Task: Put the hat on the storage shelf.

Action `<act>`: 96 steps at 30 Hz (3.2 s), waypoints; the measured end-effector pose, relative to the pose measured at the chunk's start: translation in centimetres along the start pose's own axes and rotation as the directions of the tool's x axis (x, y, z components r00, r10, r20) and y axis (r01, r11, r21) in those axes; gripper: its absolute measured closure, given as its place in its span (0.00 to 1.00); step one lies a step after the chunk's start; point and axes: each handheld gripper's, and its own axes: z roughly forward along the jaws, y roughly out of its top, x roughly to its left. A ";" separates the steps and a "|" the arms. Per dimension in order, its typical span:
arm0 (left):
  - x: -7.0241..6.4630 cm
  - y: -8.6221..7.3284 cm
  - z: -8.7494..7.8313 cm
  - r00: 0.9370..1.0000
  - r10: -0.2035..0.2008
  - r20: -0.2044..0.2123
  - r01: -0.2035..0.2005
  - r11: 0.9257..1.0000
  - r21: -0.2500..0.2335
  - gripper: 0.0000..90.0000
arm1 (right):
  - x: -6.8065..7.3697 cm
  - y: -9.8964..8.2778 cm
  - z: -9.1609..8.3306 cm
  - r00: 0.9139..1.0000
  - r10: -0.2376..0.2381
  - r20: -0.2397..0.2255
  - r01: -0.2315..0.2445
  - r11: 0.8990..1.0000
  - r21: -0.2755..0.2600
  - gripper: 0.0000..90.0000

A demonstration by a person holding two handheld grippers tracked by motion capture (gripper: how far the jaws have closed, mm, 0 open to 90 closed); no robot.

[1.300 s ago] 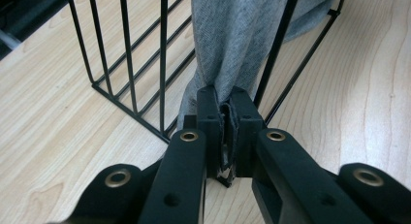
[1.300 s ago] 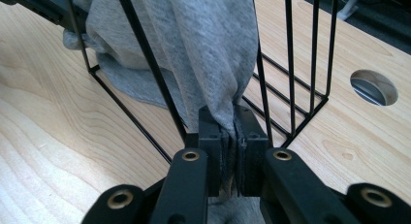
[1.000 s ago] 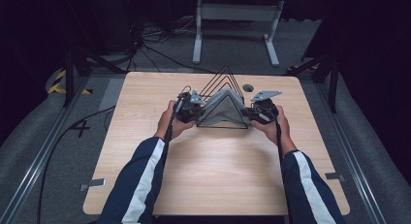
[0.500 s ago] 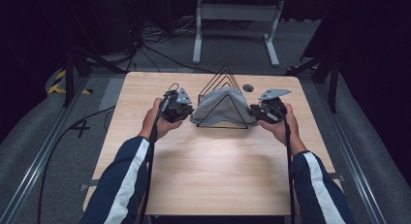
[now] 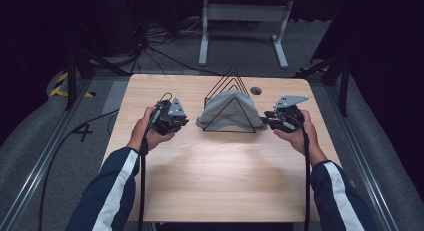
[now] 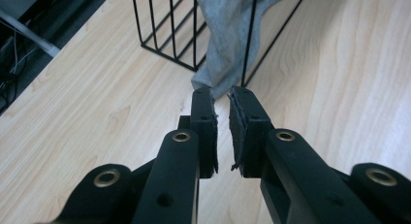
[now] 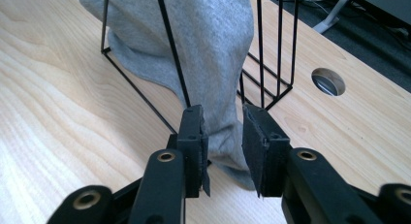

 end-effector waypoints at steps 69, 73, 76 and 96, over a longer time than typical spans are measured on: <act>-6.4 -20.1 -5.2 0.951 -0.302 0.061 0.304 0.952 -0.025 0.21 | 2.9 -19.8 -6.7 0.978 0.206 0.022 -0.207 0.978 0.025 0.24; -6.5 -20.1 -5.2 0.946 -0.320 0.054 0.322 0.947 -0.020 0.19 | 2.8 -19.8 -6.6 0.976 0.214 0.034 -0.215 0.976 0.031 0.20; -6.5 -20.0 -5.2 0.942 -0.331 0.047 0.332 0.943 -0.013 0.18 | 2.8 -19.8 -6.6 0.975 0.219 0.038 -0.220 0.975 0.032 0.20; -6.6 -20.0 -5.2 0.940 -0.339 0.035 0.340 0.941 -0.008 0.15 | 2.7 -19.8 -6.6 0.972 0.231 0.051 -0.233 0.972 0.029 0.20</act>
